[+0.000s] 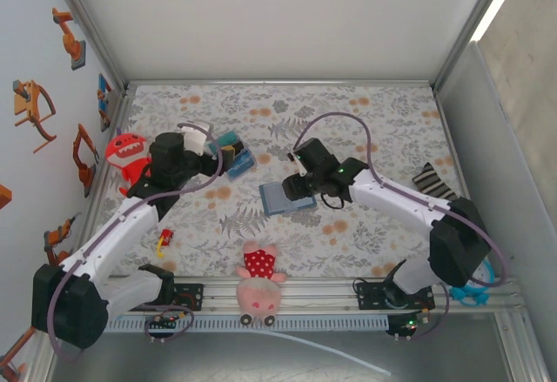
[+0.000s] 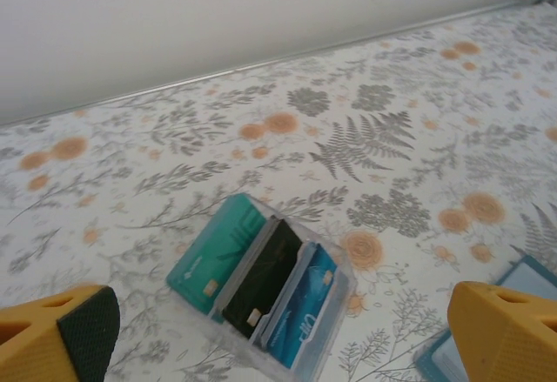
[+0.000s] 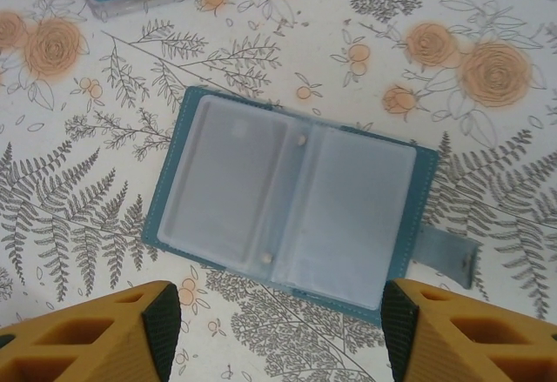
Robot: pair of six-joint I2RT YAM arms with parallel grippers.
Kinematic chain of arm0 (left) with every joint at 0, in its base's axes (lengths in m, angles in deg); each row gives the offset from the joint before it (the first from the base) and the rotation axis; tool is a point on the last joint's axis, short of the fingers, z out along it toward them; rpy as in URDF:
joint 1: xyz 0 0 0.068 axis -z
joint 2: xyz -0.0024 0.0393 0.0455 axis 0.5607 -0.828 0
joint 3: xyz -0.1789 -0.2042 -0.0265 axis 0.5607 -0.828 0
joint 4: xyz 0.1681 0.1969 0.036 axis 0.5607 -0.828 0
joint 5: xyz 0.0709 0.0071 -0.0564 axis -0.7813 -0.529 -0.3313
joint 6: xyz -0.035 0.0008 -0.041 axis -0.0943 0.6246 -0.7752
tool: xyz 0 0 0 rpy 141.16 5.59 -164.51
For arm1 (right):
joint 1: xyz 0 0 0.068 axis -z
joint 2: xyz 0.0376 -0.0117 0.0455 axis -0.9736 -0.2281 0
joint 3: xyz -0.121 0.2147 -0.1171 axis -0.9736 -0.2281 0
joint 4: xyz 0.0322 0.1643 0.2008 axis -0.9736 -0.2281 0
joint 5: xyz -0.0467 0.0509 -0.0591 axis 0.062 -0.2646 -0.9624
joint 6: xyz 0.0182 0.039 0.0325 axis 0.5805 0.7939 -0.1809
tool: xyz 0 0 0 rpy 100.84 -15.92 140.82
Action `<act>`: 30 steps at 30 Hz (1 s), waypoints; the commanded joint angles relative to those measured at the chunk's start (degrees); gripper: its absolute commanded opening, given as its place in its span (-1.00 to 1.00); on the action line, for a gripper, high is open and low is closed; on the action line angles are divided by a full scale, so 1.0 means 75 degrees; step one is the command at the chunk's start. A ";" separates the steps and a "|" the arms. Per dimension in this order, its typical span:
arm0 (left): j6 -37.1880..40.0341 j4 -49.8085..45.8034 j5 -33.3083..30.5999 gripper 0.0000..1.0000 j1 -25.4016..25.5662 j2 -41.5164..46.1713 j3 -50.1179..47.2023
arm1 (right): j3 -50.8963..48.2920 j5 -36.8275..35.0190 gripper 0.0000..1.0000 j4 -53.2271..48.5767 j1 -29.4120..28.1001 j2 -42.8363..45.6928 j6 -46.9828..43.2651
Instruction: Take the credit cards out of the card holder
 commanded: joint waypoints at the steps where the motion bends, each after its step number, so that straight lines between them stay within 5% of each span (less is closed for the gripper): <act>1: -0.1179 0.0014 -0.1463 0.94 0.0016 0.0499 -0.0352 | 0.0380 -0.0175 0.24 -0.0173 -0.0196 -0.0373 -0.0106; 9: -0.2494 -0.0535 -0.3082 0.94 0.0014 0.1203 -0.0784 | 0.1138 -0.0231 0.16 -0.0487 -0.0589 -0.1515 -0.0197; 30: -0.3377 -0.0532 -0.3739 0.94 -0.0029 0.0824 -0.0932 | 0.2134 -0.0415 0.26 -0.0946 -0.0812 -0.3336 -0.0364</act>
